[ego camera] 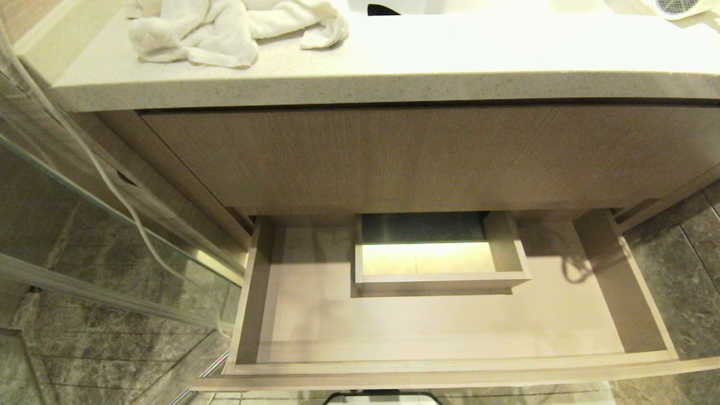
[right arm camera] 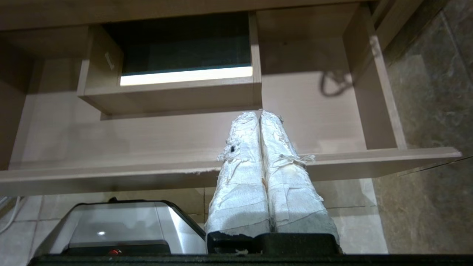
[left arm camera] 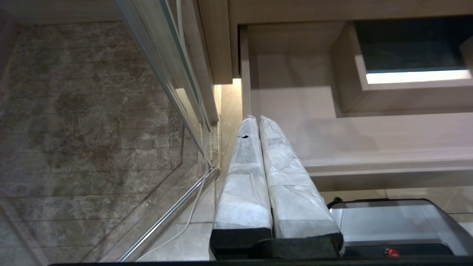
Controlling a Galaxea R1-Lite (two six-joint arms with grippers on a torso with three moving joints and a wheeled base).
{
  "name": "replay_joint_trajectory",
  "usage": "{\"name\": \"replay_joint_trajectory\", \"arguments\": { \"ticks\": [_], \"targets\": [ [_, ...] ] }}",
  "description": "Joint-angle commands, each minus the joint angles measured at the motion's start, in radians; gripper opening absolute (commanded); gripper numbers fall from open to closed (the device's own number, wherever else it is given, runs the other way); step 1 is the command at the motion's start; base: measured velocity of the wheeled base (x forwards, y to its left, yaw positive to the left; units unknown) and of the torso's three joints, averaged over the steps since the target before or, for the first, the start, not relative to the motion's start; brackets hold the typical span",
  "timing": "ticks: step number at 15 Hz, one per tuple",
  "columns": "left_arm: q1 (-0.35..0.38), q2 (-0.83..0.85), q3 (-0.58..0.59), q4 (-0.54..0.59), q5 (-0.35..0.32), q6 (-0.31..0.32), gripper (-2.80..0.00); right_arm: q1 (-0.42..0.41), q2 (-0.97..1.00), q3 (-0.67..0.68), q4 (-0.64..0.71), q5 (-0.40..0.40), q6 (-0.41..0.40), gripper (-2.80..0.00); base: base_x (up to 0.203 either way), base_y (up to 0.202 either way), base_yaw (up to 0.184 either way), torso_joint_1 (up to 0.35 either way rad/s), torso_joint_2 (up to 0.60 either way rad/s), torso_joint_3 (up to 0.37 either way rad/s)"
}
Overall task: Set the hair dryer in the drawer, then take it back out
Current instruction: Pick up the hairdryer
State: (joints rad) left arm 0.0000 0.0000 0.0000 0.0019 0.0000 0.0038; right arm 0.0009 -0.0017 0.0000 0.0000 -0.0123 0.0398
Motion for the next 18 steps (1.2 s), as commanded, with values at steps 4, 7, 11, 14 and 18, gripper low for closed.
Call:
{"name": "replay_joint_trajectory", "arguments": {
  "ticks": [4, 7, 11, 14, 18],
  "targets": [
    [0.000, 0.000, 0.000, 0.000, 0.000, -0.001, -2.80, 0.001, 0.000, 0.000, 0.000, 0.001, 0.000, -2.80, 0.000, 0.000, 0.000, 0.298, -0.51, -0.242],
    [0.000, 0.000, 0.000, 0.000, 0.000, 0.001, -2.80, 0.001, 0.000, 0.000, 0.000, 0.000, 0.000, -2.80, 0.000, 0.000, 0.000, 0.288, -0.54, -0.258],
    [0.000, 0.000, 0.001, 0.000, 0.000, 0.001, -2.80, 0.001, 0.000, 0.000, 0.000, 0.000, 0.000, -2.80, 0.000, 0.000, 0.000, 0.295, -0.57, -0.276],
    [0.000, 0.000, 0.000, 0.000, 0.000, 0.001, -2.80, 0.001, 0.000, 0.000, 0.000, 0.000, 0.000, -2.80, 0.000, 0.000, 0.000, 0.316, -0.61, -0.294],
    [0.000, 0.000, 0.000, 0.000, 0.000, 0.001, -2.80, 0.001, -0.001, 0.000, 0.000, 0.001, 0.000, -2.80, 0.000, 0.000, 0.000, 0.230, -0.44, -0.218]
  ]
}}
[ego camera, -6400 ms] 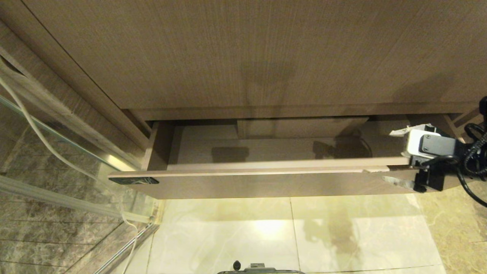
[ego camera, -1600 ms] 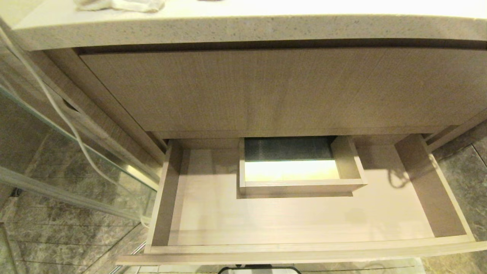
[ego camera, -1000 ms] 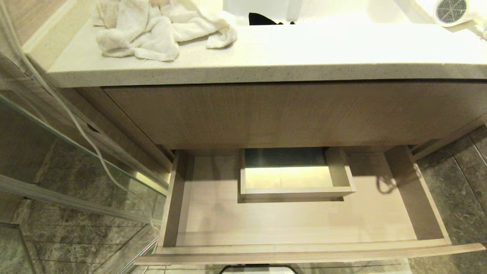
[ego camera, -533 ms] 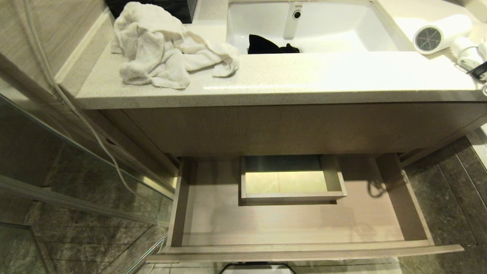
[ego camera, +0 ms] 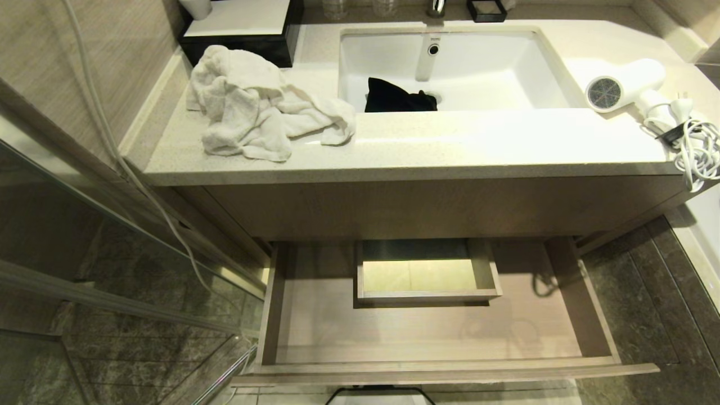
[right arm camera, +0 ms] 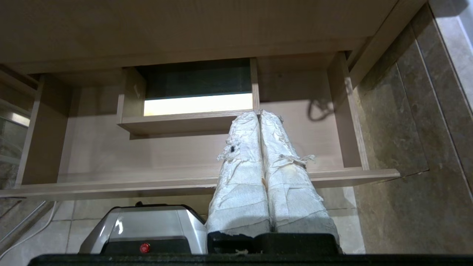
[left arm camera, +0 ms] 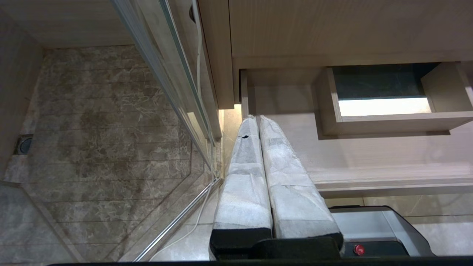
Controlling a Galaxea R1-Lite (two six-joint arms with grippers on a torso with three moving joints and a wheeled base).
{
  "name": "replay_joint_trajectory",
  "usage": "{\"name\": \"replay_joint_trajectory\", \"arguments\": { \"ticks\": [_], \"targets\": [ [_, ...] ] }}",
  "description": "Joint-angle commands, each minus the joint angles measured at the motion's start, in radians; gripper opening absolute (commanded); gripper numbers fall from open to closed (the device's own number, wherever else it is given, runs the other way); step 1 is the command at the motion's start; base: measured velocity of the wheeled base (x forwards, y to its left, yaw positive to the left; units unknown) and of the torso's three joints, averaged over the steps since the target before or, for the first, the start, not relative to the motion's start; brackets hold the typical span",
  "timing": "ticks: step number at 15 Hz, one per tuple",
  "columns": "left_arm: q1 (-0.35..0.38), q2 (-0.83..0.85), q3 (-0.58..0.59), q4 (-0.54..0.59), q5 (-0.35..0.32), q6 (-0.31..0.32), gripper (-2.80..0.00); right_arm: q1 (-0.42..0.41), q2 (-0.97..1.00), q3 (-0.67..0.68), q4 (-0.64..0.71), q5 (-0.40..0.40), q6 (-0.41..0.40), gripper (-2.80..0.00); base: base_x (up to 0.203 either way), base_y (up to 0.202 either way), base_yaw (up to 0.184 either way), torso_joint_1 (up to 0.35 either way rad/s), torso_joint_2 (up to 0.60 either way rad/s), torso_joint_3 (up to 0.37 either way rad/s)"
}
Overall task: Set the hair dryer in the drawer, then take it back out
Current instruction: Pick up the hairdryer
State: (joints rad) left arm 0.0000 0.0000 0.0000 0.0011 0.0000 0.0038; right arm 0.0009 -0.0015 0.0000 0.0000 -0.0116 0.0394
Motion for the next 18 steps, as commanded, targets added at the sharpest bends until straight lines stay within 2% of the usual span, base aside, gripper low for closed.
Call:
{"name": "replay_joint_trajectory", "arguments": {
  "ticks": [1, 7, 12, 18],
  "targets": [
    [0.000, 0.000, 0.000, 0.000, 0.000, -0.001, -2.80, 0.001, 0.000, 0.000, 0.000, 0.001, 0.001, -2.80, 0.000, 0.000, 0.000, 0.174, -0.35, -0.163],
    [0.000, 0.000, 0.000, 0.000, 0.000, 0.000, -2.80, 0.001, -0.001, 0.000, 0.000, 0.001, 0.001, -2.80, 0.000, 0.000, 0.000, 0.160, -0.32, -0.146],
    [0.000, 0.000, 0.000, 0.000, 0.000, -0.001, -2.80, 0.001, 0.000, 0.000, 0.000, 0.001, -0.001, -2.80, 0.000, 0.000, 0.000, 0.005, -0.01, -0.005],
    [0.000, 0.000, 0.000, 0.000, 0.000, -0.001, -2.80, 0.001, 0.000, 0.000, 0.000, 0.001, 0.001, -2.80, 0.000, 0.000, 0.000, 0.192, -0.01, 0.177]
  ]
}}
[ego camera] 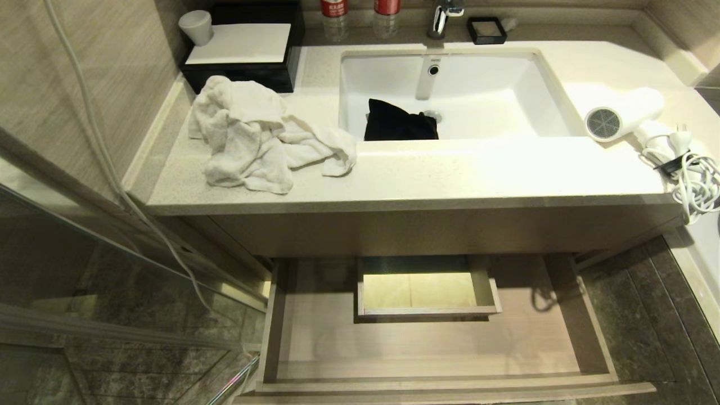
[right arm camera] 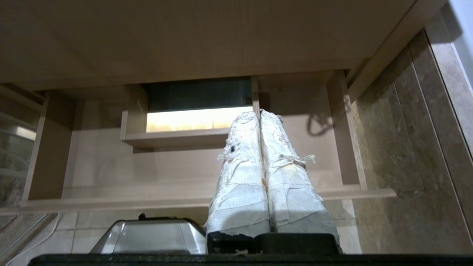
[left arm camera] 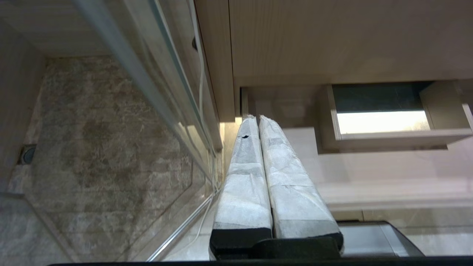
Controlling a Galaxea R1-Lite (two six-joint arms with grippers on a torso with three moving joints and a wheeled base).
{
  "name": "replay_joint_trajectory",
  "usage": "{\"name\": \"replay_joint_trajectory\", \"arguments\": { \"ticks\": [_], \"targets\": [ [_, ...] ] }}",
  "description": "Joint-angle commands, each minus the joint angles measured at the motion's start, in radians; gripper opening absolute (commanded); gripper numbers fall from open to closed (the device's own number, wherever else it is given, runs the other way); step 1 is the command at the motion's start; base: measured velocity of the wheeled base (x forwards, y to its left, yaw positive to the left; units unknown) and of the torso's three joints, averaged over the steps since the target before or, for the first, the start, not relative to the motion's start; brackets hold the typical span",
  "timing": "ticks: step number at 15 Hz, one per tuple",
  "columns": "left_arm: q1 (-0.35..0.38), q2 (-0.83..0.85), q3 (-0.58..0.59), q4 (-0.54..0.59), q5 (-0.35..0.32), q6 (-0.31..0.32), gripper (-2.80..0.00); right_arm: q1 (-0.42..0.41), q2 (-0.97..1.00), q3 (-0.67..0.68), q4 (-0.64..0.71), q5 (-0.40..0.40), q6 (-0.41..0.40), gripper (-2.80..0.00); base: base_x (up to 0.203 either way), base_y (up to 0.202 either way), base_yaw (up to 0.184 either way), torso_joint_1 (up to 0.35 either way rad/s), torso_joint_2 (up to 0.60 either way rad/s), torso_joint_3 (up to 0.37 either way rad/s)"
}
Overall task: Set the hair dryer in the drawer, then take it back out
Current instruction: Pick up the hairdryer
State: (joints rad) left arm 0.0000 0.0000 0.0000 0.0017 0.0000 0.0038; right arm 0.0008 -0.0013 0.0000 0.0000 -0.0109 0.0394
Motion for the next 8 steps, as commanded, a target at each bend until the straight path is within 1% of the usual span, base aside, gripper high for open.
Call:
{"name": "replay_joint_trajectory", "arguments": {
  "ticks": [1, 8],
  "targets": [
    [0.000, 0.000, 0.001, 0.000, 0.000, 0.000, -2.80, 0.001, 0.000, 0.000, 0.000, 0.000, 0.001, -2.80, 0.000, 0.000, 0.000, 0.286, -0.04, 0.232],
    [0.000, 0.000, 0.000, 0.000, 0.000, -0.001, -2.80, 0.001, 0.000, 0.000, 0.000, 0.000, 0.001, -2.80, 0.000, 0.000, 0.000, 0.306, -0.10, 0.212]
  ]
}}
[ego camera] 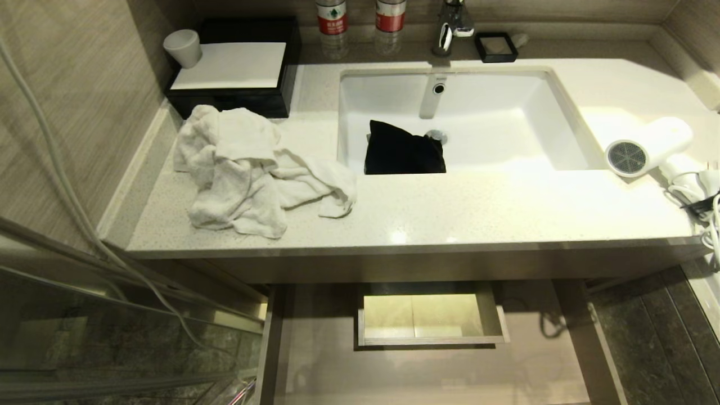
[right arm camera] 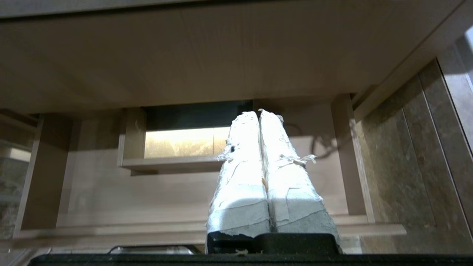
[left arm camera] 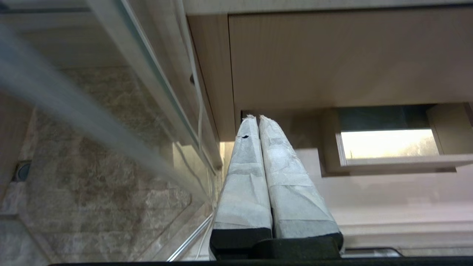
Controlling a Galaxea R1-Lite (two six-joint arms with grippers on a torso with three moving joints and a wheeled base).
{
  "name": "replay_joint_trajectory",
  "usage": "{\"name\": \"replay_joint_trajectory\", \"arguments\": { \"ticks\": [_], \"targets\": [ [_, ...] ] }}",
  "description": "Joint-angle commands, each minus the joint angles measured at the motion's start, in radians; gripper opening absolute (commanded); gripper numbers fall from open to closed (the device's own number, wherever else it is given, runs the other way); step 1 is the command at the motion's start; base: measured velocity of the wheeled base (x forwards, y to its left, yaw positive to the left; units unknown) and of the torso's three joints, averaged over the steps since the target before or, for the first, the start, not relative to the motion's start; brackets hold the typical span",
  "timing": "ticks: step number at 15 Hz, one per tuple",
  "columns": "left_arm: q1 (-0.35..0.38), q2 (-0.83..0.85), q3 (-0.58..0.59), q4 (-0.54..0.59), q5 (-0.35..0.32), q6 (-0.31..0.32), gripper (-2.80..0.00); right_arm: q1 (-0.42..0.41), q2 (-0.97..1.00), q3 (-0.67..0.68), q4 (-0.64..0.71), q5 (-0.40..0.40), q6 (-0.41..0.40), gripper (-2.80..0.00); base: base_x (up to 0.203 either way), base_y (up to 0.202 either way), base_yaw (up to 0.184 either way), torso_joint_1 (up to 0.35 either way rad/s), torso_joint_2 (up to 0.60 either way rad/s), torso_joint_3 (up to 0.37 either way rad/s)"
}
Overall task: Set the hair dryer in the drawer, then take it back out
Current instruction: Pick up the hairdryer
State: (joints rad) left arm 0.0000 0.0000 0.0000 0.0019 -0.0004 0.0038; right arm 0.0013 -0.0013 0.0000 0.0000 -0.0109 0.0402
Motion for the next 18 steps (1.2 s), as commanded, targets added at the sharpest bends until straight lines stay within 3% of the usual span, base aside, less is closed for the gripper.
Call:
{"name": "replay_joint_trajectory", "arguments": {
  "ticks": [1, 15, 18],
  "targets": [
    [0.000, 0.000, 0.000, 0.000, 0.000, -0.001, -2.80, 0.000, 0.000, 0.000, 0.000, -0.001, 0.000, -2.80, 0.000, 0.000, 0.000, 0.321, -0.15, 0.174],
    [0.000, 0.000, 0.000, 0.000, 0.000, 0.001, -2.80, 0.000, -0.002, 0.000, 0.000, -0.001, 0.000, -2.80, 0.000, 0.000, 0.000, 0.375, -0.27, 0.099],
    [0.000, 0.000, 0.001, 0.000, 0.000, 0.000, -2.80, 0.000, 0.000, 0.000, 0.000, 0.000, 0.000, -2.80, 0.000, 0.000, 0.000, 0.161, -0.15, 0.011]
  ]
}}
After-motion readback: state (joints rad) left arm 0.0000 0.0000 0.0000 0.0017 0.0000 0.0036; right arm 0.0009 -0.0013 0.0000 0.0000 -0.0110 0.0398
